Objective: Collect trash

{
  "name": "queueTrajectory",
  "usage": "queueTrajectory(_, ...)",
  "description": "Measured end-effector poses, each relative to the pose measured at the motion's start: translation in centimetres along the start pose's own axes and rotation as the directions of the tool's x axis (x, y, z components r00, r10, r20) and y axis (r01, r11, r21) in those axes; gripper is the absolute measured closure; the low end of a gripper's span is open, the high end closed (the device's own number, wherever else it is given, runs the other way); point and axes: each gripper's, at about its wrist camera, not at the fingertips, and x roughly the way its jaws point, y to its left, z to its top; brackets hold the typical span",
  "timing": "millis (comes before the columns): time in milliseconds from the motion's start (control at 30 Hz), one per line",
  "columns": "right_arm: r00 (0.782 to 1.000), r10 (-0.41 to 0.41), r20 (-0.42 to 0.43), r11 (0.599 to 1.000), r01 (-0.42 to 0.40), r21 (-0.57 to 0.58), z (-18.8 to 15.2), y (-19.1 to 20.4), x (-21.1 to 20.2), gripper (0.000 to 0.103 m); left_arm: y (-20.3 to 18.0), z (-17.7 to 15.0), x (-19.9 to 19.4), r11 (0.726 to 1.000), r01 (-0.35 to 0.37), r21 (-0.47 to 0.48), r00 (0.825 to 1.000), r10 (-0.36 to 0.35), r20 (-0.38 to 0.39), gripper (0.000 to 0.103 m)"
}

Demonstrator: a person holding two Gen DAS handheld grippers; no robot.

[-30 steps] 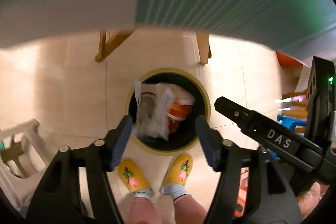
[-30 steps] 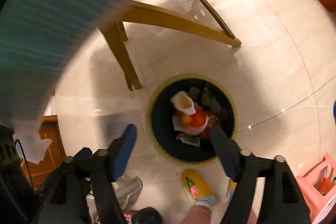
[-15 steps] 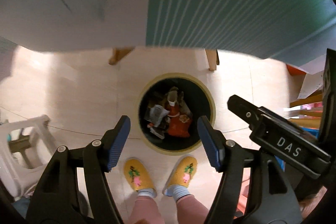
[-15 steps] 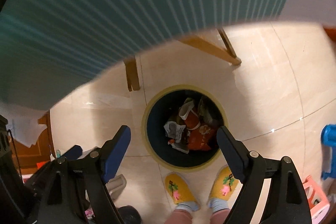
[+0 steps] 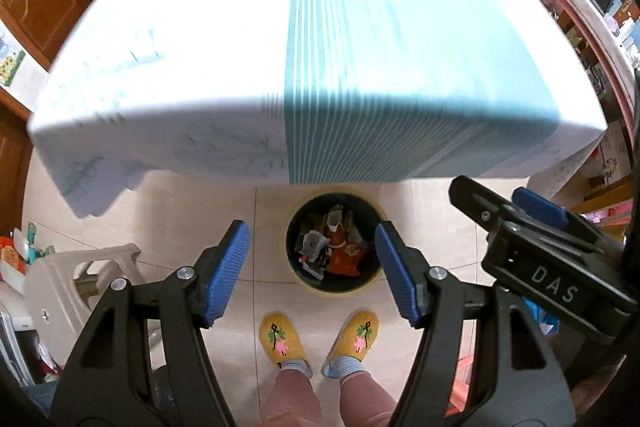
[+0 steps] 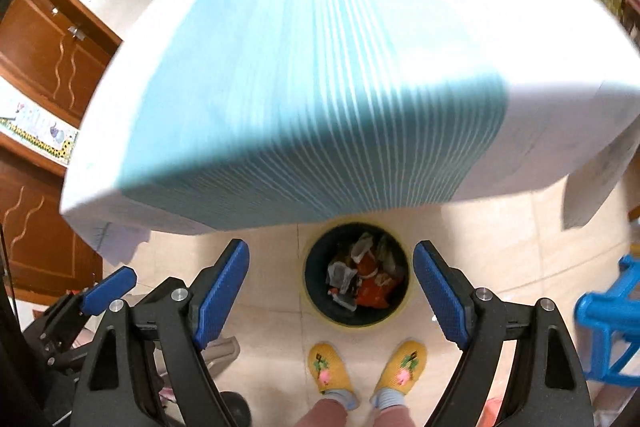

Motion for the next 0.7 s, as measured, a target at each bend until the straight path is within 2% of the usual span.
queueTrajectory(233,0.989,-0.118,0.09,0.99,0.125,-0.068,2.9,2.4,-7.4,0.018,-0.9,2.6,-5.7,1.0,-0.016,0.006,0.998,0.015,0.063,0.04)
queueTrajectory(300,0.987,-0.119,0.108,0.989,0.127,-0.077,3.9,3.0,-9.1,0.026,-1.1,3.4,-6.9,1.0,-0.021,0.01,0.996,0.02,0.086,0.04)
queueTrajectory(533,0.98,-0.104,0.17,0.986,0.123,-0.109,7.0,4.8,-15.4,0.026,-1.7,5.9,-10.5,0.999,-0.033,0.006,0.989,0.031,0.141,0.04)
queueTrajectory(700,0.974,-0.092,0.205,0.987,0.115,-0.108,7.3,6.0,-17.1,0.026,-2.2,6.9,-12.7,0.999,-0.043,0.006,0.983,0.041,0.181,0.04)
